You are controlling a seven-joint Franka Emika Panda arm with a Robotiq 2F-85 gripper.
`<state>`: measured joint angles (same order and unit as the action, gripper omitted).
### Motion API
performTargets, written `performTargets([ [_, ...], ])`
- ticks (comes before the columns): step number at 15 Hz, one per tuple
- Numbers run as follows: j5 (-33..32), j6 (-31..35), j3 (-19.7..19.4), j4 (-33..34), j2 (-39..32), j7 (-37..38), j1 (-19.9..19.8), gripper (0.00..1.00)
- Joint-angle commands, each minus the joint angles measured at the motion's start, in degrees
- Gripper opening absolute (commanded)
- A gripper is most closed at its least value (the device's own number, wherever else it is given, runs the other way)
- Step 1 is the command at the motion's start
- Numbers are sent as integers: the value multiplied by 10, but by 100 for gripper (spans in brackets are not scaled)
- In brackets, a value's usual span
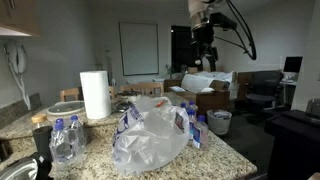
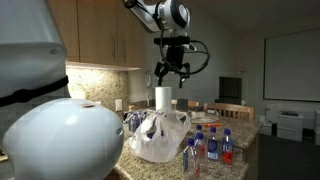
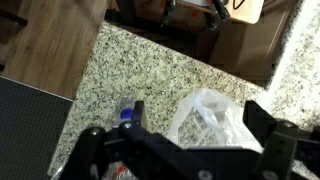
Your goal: Place five empty water bottles inside the clear plastic bag
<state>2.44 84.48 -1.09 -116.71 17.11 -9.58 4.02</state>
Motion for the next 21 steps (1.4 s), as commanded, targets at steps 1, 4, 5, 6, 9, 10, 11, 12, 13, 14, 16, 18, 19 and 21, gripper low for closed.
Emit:
performTargets([
  [1, 1, -2, 5, 2, -1, -1, -6, 100],
  [4, 1, -2, 5, 2, -1, -1, -6, 100],
  [5, 1, -2, 5, 2, -1, -1, -6, 100],
  [6, 1, -2, 5, 2, -1, -1, -6, 100],
  [9, 1, -2, 5, 2, -1, -1, -6, 100],
  [10, 1, -2, 5, 2, -1, -1, -6, 100],
  [11, 1, -2, 5, 2, -1, -1, -6, 100],
  [12, 1, -2, 5, 2, -1, -1, -6, 100],
  [13, 1, -2, 5, 2, -1, -1, -6, 100],
  [14, 1, -2, 5, 2, -1, -1, -6, 100],
  [16, 1, -2, 5, 2, -1, -1, -6, 100],
  [18, 1, -2, 5, 2, -1, -1, -6, 100],
  [19, 1, -2, 5, 2, -1, -1, -6, 100],
  [21, 13, 17, 1, -5, -2, -5, -7, 100],
])
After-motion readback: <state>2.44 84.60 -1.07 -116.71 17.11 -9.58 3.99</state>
